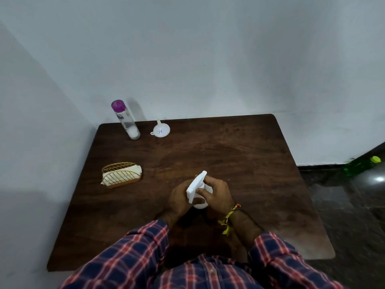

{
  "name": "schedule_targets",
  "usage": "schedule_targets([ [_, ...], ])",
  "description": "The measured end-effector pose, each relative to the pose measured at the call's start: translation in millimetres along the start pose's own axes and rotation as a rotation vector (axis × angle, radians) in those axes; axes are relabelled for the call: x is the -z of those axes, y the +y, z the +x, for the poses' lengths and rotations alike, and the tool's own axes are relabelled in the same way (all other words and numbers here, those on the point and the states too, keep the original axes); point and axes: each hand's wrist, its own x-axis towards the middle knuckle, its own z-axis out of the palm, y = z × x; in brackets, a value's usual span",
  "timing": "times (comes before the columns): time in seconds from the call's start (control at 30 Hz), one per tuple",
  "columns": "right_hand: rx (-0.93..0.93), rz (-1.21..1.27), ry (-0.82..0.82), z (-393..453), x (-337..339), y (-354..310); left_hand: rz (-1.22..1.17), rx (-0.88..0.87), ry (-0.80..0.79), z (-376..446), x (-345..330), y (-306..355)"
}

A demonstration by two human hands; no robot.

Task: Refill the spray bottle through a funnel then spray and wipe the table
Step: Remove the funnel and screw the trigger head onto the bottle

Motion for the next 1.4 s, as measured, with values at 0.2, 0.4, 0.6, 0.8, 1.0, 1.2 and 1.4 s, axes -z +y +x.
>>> schedule_targets([
  [0.2,-0.085,-0.121,0.387,-14,-40,-6,-0.208,0.055,0.120,-7,-10,-12],
  [0.4,-0.123,-0.111,0.189,-4,-26,-6,-0.227,0.047,0.125,-7,-9,-7],
  [0.6,-0.076,0.020,-0.091,0,0,4,-0.181,-0.009,0.109,-7,-11,-8],
  [0.8,-0.037,-0.073,0.102,-8,-14,0,-0.175,-0.005,0.127,-4,-13,-13],
  [1.0,-0.095,-0.057,0.302,-15,-34,-7,-0.242,0.077,0.181,-5,-16,-13],
  [1.2,-0.120,-0.029,0.203,-5,-21,-4,-0.256,0.134,0.127,-5,-11,-11],
  [1.4,-0.034,-0.103,0.214,-9,-22,-10,-0.216,0.206,0.167,-10,-9,-8],
])
